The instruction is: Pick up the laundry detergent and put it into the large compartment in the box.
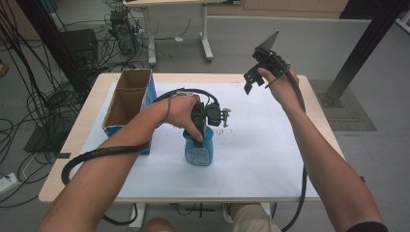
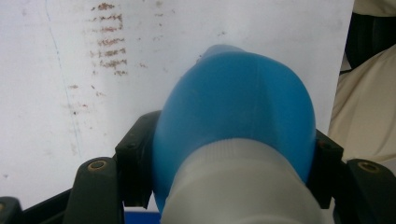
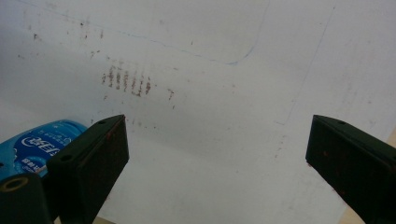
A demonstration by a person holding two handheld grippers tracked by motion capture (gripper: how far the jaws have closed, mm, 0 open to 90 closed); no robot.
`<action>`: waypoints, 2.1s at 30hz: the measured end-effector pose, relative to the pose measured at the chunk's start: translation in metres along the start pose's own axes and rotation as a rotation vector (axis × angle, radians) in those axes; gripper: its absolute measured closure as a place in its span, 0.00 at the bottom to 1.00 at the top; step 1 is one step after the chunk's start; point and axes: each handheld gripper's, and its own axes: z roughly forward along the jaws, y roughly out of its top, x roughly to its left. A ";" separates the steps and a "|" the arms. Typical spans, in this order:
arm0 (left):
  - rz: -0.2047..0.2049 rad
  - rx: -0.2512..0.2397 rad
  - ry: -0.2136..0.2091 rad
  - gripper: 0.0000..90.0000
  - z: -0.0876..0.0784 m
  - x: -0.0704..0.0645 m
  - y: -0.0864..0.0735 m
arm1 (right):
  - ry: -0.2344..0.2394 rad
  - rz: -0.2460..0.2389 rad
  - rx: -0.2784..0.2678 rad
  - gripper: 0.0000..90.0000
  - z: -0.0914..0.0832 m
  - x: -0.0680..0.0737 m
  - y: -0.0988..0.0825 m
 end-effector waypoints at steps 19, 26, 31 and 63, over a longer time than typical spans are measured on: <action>0.006 0.008 -0.005 0.40 0.000 0.001 0.002 | -0.004 -0.004 0.007 0.07 0.002 0.003 0.003; 0.006 0.014 -0.005 0.40 0.000 0.002 0.003 | -0.003 -0.006 0.007 0.07 0.002 0.003 0.003; 0.004 0.018 -0.007 0.40 0.000 0.002 0.005 | -0.003 -0.007 0.008 0.07 0.002 0.003 0.003; 0.000 0.030 -0.012 0.40 -0.001 0.003 0.007 | -0.008 -0.007 0.007 0.07 0.003 0.004 0.002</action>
